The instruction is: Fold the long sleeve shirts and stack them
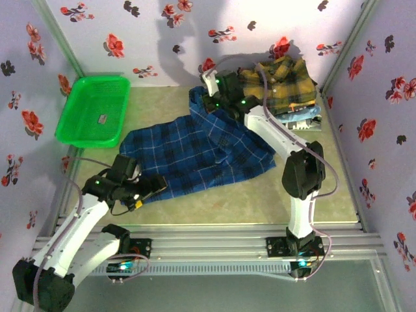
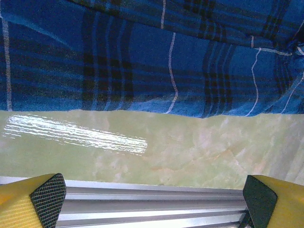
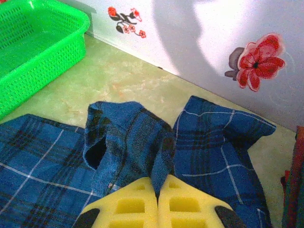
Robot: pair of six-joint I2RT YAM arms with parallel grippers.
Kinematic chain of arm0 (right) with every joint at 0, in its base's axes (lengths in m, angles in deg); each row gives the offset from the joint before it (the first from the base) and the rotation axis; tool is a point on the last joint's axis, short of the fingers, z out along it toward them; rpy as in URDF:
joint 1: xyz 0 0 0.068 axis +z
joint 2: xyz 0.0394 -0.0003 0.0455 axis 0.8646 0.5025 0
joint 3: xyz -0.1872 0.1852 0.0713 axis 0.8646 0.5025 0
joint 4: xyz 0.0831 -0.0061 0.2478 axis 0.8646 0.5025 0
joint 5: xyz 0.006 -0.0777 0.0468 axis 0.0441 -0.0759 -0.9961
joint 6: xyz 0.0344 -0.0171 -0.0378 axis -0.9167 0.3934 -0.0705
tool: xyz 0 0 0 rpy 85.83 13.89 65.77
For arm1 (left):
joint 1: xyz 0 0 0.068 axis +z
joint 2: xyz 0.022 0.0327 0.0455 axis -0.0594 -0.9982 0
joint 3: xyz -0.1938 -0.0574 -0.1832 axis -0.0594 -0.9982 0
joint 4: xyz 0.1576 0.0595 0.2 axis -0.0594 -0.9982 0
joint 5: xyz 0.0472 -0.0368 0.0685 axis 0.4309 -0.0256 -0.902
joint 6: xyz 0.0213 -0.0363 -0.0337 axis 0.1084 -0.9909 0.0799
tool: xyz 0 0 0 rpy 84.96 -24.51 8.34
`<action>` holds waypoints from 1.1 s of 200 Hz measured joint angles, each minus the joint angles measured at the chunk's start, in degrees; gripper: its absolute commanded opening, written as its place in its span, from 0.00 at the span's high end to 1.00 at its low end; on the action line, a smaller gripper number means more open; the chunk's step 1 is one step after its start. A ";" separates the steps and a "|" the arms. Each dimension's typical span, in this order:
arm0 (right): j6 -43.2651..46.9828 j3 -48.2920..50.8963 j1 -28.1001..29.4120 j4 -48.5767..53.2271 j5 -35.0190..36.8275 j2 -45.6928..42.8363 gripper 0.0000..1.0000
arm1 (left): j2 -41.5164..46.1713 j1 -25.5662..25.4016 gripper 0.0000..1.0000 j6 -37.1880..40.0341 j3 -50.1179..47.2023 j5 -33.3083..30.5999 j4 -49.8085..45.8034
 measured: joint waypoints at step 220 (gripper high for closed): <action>-20.57 18.80 -1.31 12.46 12.90 -19.23 0.52 | -12.04 -9.57 0.02 -4.26 1.29 -6.45 6.21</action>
